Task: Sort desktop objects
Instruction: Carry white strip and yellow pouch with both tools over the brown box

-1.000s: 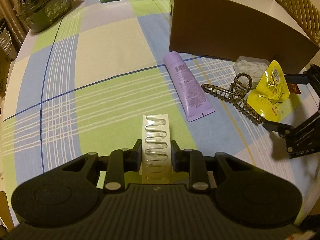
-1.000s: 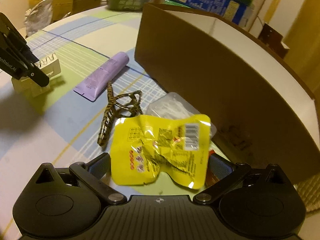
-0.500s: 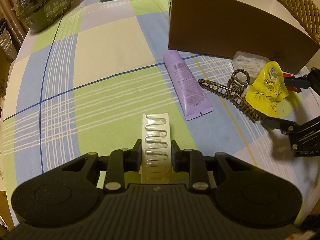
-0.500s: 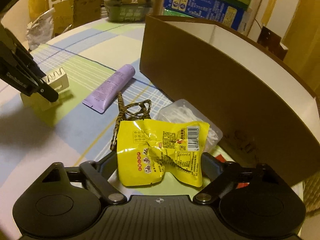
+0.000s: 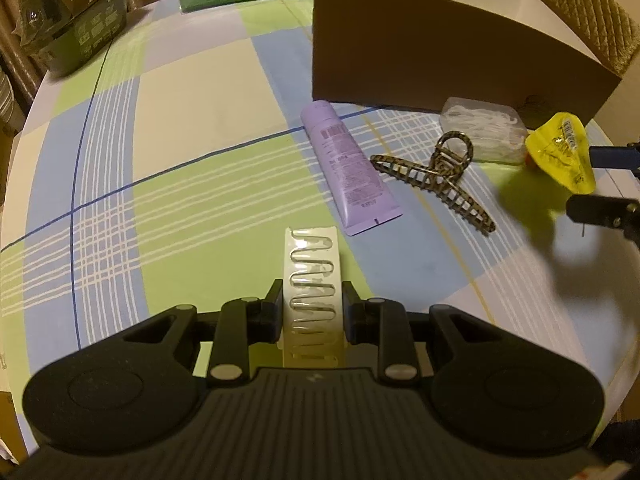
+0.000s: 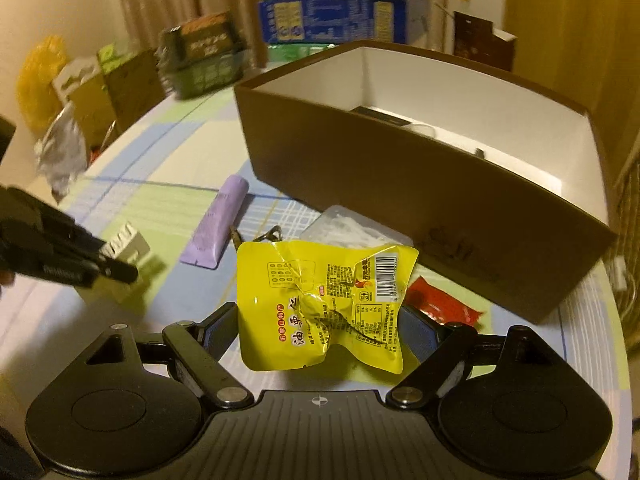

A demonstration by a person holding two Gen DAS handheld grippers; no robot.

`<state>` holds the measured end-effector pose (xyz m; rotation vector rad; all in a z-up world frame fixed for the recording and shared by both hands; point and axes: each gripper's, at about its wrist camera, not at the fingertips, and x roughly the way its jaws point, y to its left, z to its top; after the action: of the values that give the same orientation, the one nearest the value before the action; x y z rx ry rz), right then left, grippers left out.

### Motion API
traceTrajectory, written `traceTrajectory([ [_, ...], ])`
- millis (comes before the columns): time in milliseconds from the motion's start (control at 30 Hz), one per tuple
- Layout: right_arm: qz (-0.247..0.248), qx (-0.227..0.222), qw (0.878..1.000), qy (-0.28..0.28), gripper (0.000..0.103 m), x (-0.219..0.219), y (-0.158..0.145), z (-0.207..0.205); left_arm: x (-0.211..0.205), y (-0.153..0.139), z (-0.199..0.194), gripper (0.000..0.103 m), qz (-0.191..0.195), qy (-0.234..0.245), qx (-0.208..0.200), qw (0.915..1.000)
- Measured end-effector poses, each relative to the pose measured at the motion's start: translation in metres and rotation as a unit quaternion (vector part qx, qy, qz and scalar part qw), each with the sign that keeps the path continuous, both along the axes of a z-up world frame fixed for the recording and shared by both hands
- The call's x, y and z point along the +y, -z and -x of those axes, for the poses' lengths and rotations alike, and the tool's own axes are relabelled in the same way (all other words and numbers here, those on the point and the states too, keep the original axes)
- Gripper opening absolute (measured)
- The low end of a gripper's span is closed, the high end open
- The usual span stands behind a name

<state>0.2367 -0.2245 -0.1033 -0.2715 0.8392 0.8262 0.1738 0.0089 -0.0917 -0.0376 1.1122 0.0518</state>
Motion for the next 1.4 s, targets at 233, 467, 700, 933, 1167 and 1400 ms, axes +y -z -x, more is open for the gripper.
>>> traceTrajectory([
  [233,-0.008,0.007,1.000,0.027,0.083,-0.015,-0.012,0.003,-0.008,-0.012,0.002,0.024,-0.001,0.013,-0.014,0.9998],
  [467,-0.003,0.008,0.999,0.042,0.083,-0.021,-0.017,0.009,-0.017,-0.025,0.001,0.024,-0.001,0.027,-0.031,0.9991],
  [700,-0.005,0.005,0.999,0.050,0.083,-0.024,-0.021,0.012,-0.023,-0.038,-0.001,0.024,0.000,0.040,-0.049,0.9980],
  [933,-0.018,0.006,0.998,0.056,0.083,-0.030,-0.029,0.011,-0.030,-0.053,-0.007,0.024,0.003,0.050,-0.070,0.9963],
  [1167,-0.032,-0.002,0.998,0.061,0.083,-0.030,-0.045,0.004,-0.039,-0.074,-0.023,0.024,0.005,0.065,-0.097,0.9931],
  [1400,-0.039,-0.020,0.997,0.070,0.083,-0.034,-0.062,-0.012,-0.052,-0.096,-0.047,0.024,0.008,0.082,-0.130,0.9881],
])
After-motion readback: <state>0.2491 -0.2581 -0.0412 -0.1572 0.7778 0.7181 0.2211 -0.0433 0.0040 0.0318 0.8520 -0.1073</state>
